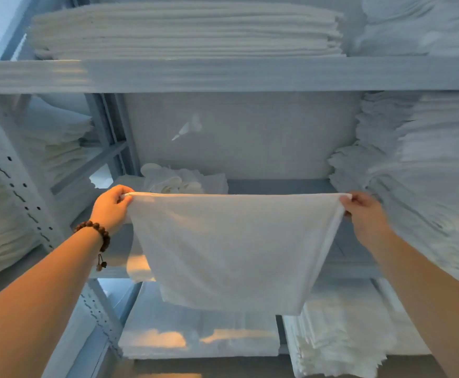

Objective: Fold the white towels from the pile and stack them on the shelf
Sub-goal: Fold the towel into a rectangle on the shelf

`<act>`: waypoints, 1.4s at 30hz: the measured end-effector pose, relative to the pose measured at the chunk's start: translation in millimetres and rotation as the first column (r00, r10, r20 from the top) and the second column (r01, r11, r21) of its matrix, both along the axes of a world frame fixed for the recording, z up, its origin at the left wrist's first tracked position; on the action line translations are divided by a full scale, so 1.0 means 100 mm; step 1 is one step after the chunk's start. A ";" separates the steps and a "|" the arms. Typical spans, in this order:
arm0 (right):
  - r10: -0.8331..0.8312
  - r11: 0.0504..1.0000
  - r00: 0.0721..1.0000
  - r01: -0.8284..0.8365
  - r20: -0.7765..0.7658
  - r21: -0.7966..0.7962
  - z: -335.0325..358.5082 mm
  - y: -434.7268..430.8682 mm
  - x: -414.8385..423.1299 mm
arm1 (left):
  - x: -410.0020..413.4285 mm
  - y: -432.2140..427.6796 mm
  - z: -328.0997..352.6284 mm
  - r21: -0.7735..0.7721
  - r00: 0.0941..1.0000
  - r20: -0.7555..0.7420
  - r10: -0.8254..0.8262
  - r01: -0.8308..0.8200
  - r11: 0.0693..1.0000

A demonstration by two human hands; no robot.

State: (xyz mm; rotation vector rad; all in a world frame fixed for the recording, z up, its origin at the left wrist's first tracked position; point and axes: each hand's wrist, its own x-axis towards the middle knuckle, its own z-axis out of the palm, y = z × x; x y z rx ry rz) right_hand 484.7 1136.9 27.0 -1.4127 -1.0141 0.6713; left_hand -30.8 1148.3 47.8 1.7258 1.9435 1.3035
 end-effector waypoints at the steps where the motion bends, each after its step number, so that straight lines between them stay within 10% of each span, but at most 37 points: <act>1: -0.011 1.000 0.999 0.013 -0.044 0.023 0.06 0.01 0.06 | 0.07 0.08 -0.01 -0.004 0.999 0.050 -0.016 0.016 1.000; 6: -0.178 0.968 0.955 0.213 0.240 -0.130 0.10 0.15 0.49 | 0.48 0.41 -0.20 -0.184 0.964 0.236 -0.121 0.167 0.969; 14: -0.270 0.938 0.957 0.287 0.109 -0.194 -0.17 0.55 1.03 | 1.14 0.94 -0.44 -0.261 0.829 0.553 -0.083 0.267 0.928; 26: -0.131 0.977 0.878 0.036 -0.459 -0.211 -0.35 1.22 1.39 | 2.33 1.49 -0.53 -0.255 0.774 0.633 -0.020 0.233 0.938; 35: -0.067 0.979 0.957 0.008 -0.282 -0.205 -0.35 1.49 0.93 | 3.15 1.62 -0.34 -0.200 0.831 0.541 -0.132 0.280 0.939; 42: -0.306 0.928 0.929 0.244 -0.205 -0.280 -0.30 1.52 1.50 | 2.45 1.84 -0.40 -0.263 0.796 0.598 0.090 0.089 0.961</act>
